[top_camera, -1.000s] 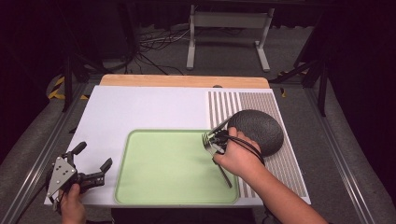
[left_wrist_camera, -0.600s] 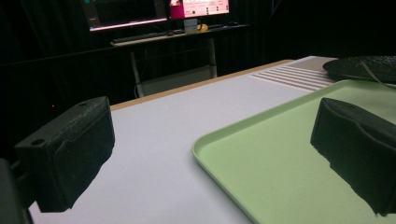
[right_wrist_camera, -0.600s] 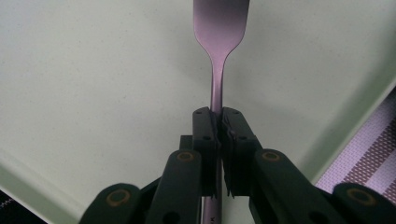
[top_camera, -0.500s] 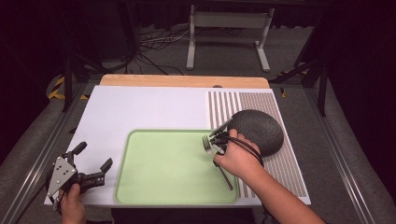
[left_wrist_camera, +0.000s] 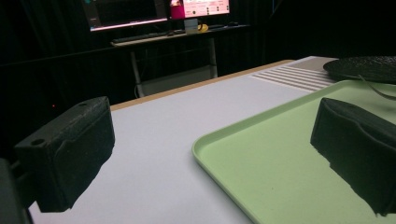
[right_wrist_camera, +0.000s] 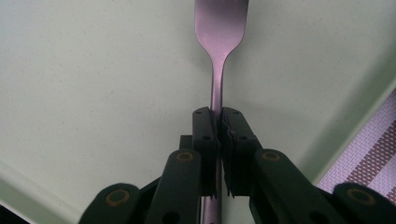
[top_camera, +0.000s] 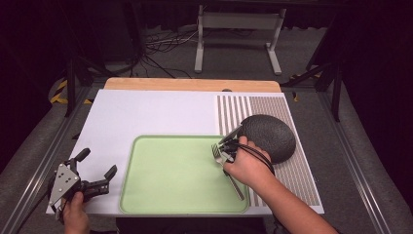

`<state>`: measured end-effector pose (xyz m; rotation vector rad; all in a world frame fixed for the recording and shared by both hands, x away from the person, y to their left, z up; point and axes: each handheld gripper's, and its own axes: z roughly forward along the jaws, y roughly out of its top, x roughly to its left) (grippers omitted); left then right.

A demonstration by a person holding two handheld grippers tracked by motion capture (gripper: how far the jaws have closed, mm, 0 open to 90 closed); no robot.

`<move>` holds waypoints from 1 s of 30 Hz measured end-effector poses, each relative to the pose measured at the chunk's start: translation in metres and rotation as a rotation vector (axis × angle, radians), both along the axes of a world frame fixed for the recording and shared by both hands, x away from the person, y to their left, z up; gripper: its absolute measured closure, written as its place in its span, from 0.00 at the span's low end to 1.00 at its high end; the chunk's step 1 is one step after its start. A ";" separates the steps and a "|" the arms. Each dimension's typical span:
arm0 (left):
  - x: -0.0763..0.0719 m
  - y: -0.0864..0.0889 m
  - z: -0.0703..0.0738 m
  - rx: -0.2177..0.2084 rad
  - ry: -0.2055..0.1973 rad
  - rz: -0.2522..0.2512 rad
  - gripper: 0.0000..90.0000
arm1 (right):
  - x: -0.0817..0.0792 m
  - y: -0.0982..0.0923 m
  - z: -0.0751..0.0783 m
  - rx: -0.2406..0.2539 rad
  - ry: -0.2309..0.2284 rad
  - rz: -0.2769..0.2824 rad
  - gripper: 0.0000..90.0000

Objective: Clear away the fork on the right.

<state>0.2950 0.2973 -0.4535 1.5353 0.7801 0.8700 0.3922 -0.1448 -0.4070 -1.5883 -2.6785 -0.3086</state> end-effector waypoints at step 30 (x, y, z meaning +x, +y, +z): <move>0.000 0.000 0.000 0.000 -0.001 -0.001 0.00 | 0.005 -0.004 0.014 0.257 -0.317 0.279 0.27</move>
